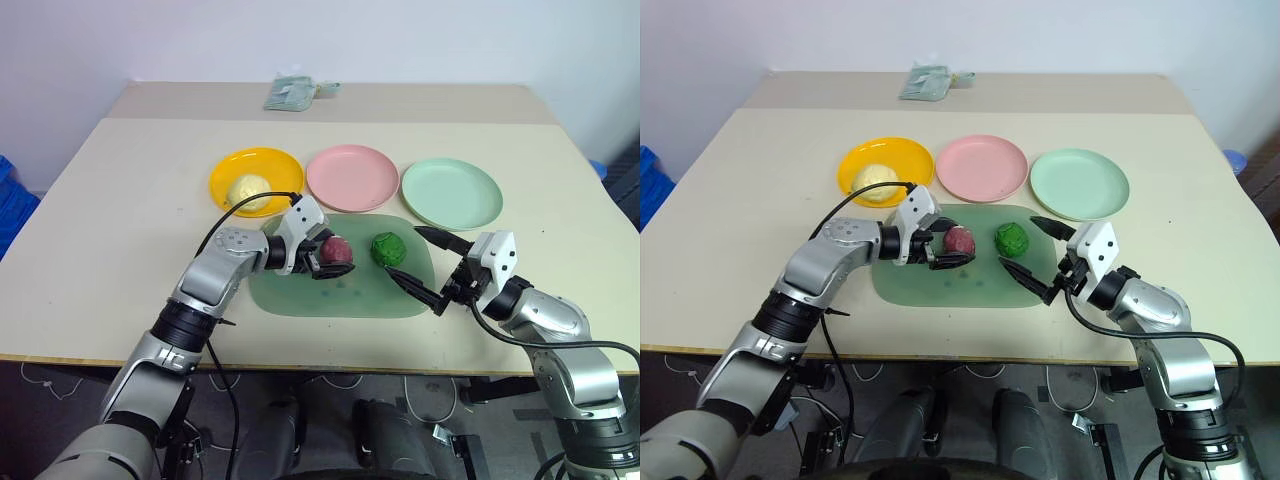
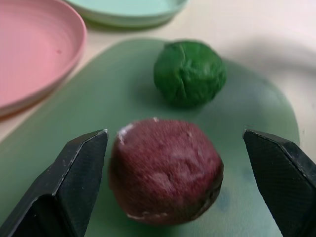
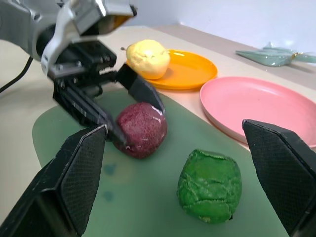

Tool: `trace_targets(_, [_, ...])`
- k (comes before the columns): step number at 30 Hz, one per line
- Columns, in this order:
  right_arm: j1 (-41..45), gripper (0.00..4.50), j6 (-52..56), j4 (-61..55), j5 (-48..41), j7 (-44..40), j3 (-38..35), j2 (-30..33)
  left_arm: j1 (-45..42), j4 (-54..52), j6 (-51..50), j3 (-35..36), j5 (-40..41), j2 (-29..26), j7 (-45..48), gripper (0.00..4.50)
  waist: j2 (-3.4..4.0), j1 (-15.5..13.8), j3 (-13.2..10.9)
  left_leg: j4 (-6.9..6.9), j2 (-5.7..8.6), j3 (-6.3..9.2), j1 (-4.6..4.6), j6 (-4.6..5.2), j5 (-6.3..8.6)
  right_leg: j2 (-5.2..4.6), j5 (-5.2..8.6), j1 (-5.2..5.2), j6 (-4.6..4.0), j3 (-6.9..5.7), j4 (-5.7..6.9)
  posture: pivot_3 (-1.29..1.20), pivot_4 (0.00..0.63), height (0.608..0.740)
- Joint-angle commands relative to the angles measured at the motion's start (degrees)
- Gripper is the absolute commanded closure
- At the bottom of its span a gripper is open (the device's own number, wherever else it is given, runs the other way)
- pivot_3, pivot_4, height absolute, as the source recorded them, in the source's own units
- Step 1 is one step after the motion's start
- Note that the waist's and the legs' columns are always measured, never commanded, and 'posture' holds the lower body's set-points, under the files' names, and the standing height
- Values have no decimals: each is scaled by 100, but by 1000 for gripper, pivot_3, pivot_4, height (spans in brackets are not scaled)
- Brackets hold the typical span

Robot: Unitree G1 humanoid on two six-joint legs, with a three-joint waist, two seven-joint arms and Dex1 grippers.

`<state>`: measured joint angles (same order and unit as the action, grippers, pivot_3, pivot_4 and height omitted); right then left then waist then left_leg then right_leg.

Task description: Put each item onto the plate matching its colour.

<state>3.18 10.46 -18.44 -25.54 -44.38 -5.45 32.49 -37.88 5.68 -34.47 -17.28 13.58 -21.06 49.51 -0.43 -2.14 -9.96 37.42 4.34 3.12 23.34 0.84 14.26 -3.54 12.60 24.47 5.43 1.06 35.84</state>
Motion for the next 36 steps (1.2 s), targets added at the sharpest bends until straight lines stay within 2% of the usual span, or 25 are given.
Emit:
trace_targets(1, [3, 0, -20, -262, -66, 40, -158, 20, -139, -74, 82, 28, -159, 93, -179, 1710, 0, -1, 0, 0, 0, 0, 0, 0, 0, 0, 0, 0, 0, 0, 0, 0, 150, 740])
trace_targets(2, [4, 0, -31, -242, -66, 35, -165, 24, -153, -59, 118, 77, -186, 131, -261, 2122, 0, -1, 0, 0, 0, 0, 0, 0, 0, 0, 0, 0, 0, 0, 0, 0, 150, 740])
trace_targets(6, [22, 0, -67, -176, -62, 15, -188, 27, -408, 245, 121, 545, -133, 475, -842, 2122, -1, -10, -1, 2, 0, 0, 1, 0, 0, 0, -1, 0, 1, 0, 0, 0, 150, 740])
trace_targets(7, [33, 0, -93, -141, -43, 9, -188, 24, -606, 531, 253, 771, -163, 655, -1228, 2122, -2, -10, -1, 4, 0, 1, 2, 0, 0, 0, -1, 0, 2, -2, 1, 0, 150, 740])
trace_targets(11, [74, 0, -229, 26, 18, -32, -180, -8, -1751, 2344, 1613, 1538, -554, 1273, -3133, 2122, -7, -23, -4, 14, 1, 4, 4, 1, 0, 1, -2, -3, 4, -10, 2, 0, 150, 740])
trace_targets(14, [117, 0, -342, 142, 79, -50, -147, -38, -2643, 3829, 2313, 1790, -711, 1480, -3869, 2122, -7, -13, -4, 15, 2, 1, 4, 2, 1, 2, -2, -3, 6, -11, 2, 0, 150, 740])
trace_targets(20, [215, 0, -403, 213, 172, 8, -108, -66, -3683, 5996, 3349, 2060, -868, 1782, -4331, 2122, -9, -10, -5, 12, 4, -4, 4, 5, 2, 5, -2, -2, 8, -17, 2, 0, 150, 740])
trace_targets(25, [166, 0, -360, 113, 206, 101, -158, -60, -3895, 6696, 3590, 2123, -968, 1978, -4323, 2122, -10, -3, -6, 13, 5, -4, 4, 5, 2, 7, -2, -2, 9, -17, 3, 0, 150, 740])
trace_targets(30, [107, 0, -355, 18, 241, 249, -162, -81, -3877, 6813, 3631, 2212, -976, 2112, -4205, 28, -10, -3, -6, 13, 4, -4, 4, 5, 2, 8, -2, -2, 9, -17, 5, 0, 150, 740])
trace_targets(34, [94, 0, -423, 48, 301, 343, -141, -122, -3808, 6730, 3876, 2195, -1051, 2093, -4176, 28, -10, -5, -6, 16, 5, -4, 4, 6, 2, 7, -2, -2, 9, -16, 7, 0, 150, 740])
trace_targets(36, [173, 0, -404, 87, 379, 422, -61, -159, -3661, 6524, 4100, 2178, -1034, 1964, -3809, 28, -10, -3, -6, 16, 5, -4, 4, 5, 2, 7, -2, -2, 9, -16, 8, 0, 150, 740])
